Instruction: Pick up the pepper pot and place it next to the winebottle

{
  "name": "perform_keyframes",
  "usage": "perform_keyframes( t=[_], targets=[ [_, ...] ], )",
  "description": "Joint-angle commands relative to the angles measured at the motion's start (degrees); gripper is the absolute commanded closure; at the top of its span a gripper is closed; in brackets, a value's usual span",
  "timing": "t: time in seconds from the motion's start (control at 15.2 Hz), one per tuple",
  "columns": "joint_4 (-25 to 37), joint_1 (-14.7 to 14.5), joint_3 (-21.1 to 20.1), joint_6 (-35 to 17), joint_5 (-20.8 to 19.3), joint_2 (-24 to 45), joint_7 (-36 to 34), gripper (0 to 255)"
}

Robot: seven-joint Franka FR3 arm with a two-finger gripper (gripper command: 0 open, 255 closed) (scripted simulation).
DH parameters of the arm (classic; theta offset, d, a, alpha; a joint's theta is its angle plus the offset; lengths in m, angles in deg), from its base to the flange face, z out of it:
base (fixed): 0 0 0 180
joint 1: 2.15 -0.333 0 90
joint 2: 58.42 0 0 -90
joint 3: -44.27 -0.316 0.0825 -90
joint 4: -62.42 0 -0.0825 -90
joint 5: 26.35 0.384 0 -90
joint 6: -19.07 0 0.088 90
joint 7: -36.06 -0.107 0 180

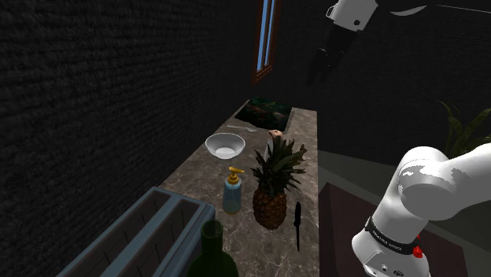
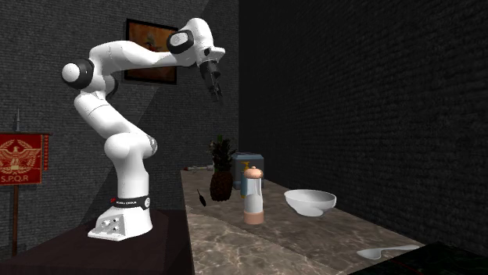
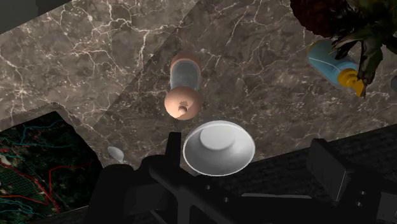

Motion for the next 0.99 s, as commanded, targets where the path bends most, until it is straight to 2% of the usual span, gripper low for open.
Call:
perform_keyframes(
  t=[0.0, 0.46, 0.92],
  targets=[
    [0.0, 0.0, 0.0, 0.0, 0.0, 0.0, 0.0, 0],
    [-9.0, 0.5, 3.9, -12.8, 0.4, 4.7, 1.9, 0],
    [-14.6, 0.4, 8.0, -26.3, 1.9, 13.5, 4.8, 0]
  ],
)
